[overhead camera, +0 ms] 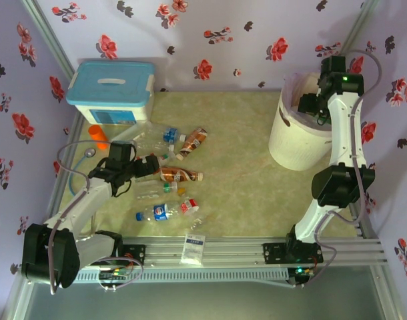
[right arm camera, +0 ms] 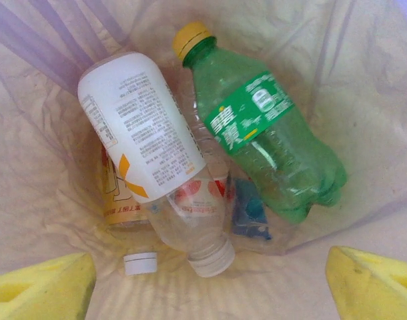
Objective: Put the plastic bottles in the bin
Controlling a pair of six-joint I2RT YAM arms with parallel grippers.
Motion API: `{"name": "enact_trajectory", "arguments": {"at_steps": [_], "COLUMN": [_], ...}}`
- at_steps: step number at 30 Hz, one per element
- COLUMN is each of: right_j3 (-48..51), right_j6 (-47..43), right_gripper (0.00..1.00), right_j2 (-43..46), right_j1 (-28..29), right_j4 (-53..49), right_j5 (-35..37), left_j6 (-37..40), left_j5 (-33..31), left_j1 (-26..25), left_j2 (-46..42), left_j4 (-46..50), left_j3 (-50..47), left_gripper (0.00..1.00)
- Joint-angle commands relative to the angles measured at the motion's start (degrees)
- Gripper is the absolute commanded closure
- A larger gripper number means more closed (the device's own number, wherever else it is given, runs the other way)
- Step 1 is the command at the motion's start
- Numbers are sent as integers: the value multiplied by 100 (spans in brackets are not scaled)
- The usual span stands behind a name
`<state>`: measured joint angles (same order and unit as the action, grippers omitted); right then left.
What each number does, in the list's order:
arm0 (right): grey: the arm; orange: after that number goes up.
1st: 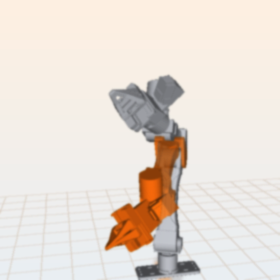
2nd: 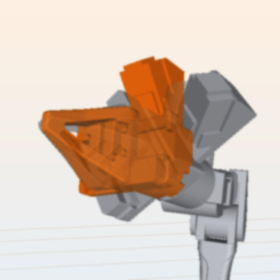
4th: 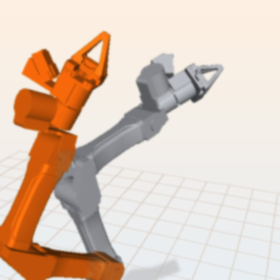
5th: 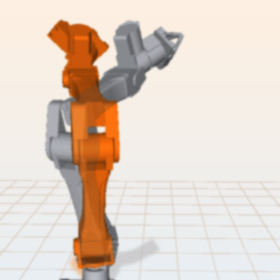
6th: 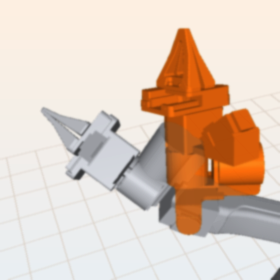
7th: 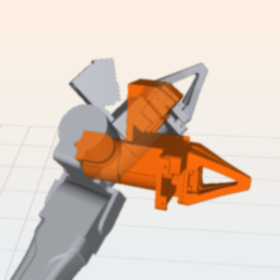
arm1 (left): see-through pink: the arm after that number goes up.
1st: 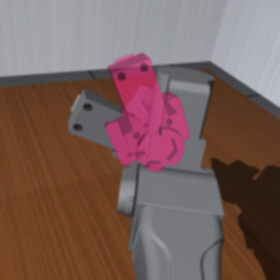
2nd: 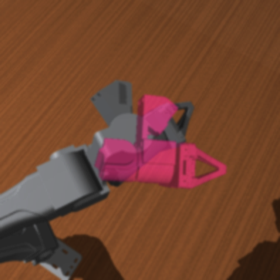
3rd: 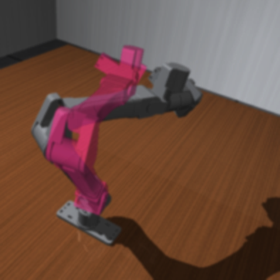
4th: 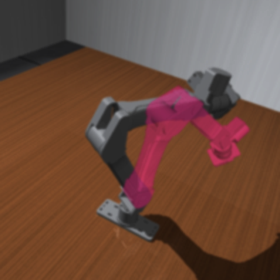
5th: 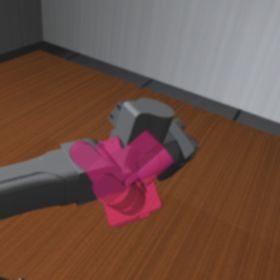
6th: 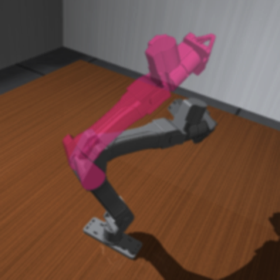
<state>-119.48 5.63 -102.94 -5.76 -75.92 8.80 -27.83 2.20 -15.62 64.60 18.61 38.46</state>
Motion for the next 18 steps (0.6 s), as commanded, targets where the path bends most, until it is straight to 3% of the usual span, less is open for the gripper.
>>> {"name": "enact_trajectory", "arguments": {"at_steps": [1, 10, 18], "right_j3": [-316, -294, -404], "right_j6": [35, -92, -214], "right_gripper": [8, 1, 1], "right_j2": [110, 1022, 1447], "right_j1": [-31, 230, 1305], "right_j4": [-96, 558, 897], "right_j5": [168, 164, -258], "left_j6": [174, 256, 459], "left_j5": [54, 23, -141], "left_j1": [42, 17, -20], "left_j2": [-68, -19, 294], "left_j4": [105, 440, 652], "left_j3": [54, 501, 1036], "left_gripper": [0, 0, 3]}}
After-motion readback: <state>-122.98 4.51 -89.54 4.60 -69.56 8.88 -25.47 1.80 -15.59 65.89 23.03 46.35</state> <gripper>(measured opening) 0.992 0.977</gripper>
